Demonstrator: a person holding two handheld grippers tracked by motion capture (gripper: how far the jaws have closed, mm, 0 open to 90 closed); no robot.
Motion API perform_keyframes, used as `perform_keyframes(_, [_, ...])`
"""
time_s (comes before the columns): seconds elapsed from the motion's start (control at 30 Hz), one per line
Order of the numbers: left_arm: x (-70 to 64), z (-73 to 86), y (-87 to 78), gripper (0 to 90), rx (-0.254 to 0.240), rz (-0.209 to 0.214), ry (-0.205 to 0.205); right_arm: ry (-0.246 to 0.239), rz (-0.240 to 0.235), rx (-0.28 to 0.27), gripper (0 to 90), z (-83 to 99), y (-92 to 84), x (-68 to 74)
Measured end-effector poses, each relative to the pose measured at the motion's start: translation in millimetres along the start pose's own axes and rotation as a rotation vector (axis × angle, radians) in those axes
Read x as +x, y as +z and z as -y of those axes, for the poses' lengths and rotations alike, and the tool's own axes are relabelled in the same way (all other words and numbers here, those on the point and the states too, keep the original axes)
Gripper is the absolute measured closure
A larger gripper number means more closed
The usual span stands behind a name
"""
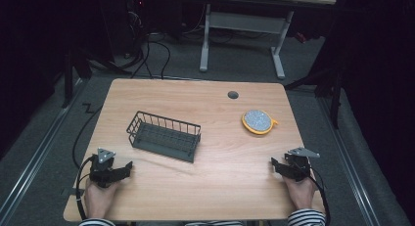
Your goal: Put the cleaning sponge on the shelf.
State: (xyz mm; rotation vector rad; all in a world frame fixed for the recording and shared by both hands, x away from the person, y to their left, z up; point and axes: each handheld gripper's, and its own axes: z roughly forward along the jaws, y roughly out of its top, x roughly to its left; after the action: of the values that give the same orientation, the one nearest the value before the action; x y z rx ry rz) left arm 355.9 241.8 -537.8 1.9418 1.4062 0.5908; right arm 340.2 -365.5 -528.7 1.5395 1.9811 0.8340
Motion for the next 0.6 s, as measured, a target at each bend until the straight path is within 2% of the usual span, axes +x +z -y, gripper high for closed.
perform_keyframes(0.37, [-3.4, -1.7, 1.3, 22.9, -0.005, -0.036, -0.029, 0.015, 0.027, 0.003, 45.7, 3.5, -5.8, 2.7])
perform_keyframes(0.5, [-2.8, -3.4, 1.2, 23.0, 0.002, -0.015, -0.029, 0.009, 0.026, 0.000, 46.3, 3.7, -12.7, 4.8])
perform_keyframes(0.6, [-3.2, -4.5, 0.7, 22.1, 0.011, -0.002, -0.031, 0.000, 0.007, -0.012, 46.8, -0.1, -23.8, 10.0])
